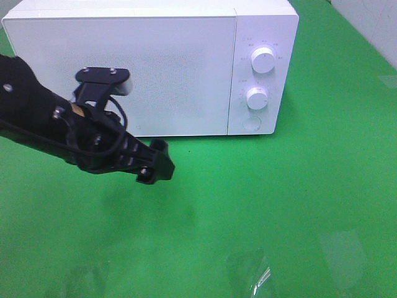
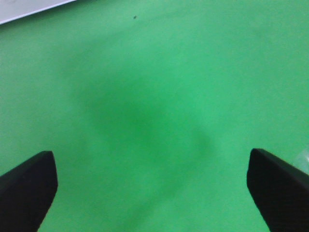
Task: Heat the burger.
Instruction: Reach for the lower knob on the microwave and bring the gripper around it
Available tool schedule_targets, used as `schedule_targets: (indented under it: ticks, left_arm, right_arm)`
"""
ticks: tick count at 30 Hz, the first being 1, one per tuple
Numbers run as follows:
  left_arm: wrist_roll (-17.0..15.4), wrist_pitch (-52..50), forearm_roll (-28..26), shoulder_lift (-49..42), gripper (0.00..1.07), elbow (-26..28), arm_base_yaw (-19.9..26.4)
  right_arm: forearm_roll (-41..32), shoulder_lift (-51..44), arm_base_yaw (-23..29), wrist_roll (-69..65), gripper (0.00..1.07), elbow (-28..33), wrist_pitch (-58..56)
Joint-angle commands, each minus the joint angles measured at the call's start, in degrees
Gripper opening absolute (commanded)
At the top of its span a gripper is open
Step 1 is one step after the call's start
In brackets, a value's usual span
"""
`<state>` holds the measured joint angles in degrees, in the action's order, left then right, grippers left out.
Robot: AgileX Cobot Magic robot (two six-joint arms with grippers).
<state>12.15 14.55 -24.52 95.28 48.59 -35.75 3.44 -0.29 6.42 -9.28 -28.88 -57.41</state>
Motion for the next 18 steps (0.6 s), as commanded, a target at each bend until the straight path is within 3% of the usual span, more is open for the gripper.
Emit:
schedule_targets:
  ticks: [1,3,8,15,17,18]
  left_arm:
    - [-0.17,7.1,1.32,-2.75,1.0,-0.11,3.27]
    - [-0.17,16.39,3.21,-7.16,1.0,-0.11,9.34]
    - [-0.17,25.5,6.07,-12.43,1.0,-0.11,16.04]
    - [-0.06,30.94,13.06,-19.77,1.0,-0.11,20.97]
    - [-0.63,38.16,18.11,-24.47,1.0,-0.11,22.23]
    - [-0.63,38.16,18.11,-24.47,1.0,-0.11,22.23]
  right_arm:
    - [0.11,-1.49,-0.34,-0.11,0.76,0.17,-0.11]
    - [0.11,-1.49,-0.34,-0.11,0.76,0.17,-0.11]
    - [0.11,-1.49,-0.34,-0.11,0.76,0.17,-0.11]
    - [0.11,-1.49,-0.34,-0.11,0.76,0.17,-0.11]
    - [0.11,-1.49,-0.34,-0.11,0.76,0.17,-0.11]
    - [0.11,-1.49,-0.34,-0.11,0.76,0.17,-0.11]
